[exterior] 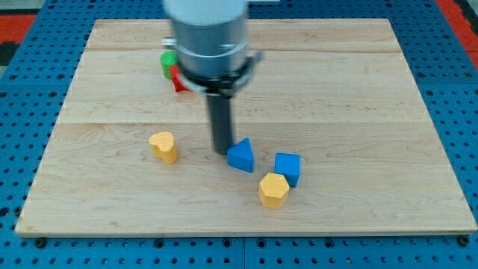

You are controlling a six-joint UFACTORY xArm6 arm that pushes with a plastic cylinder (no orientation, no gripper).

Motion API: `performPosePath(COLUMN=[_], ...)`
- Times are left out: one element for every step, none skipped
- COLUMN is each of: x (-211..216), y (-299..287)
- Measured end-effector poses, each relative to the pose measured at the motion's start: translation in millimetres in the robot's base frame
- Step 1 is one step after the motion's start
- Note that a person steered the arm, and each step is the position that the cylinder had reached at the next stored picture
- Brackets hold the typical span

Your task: Push the triangle and heart towards the bottom right side of the board

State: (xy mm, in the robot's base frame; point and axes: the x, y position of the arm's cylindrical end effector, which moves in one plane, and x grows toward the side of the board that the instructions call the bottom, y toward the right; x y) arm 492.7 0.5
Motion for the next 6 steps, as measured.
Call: performPosePath(x=[7, -42, -87, -25, 22, 50], y=[31, -47, -139, -145, -109, -38])
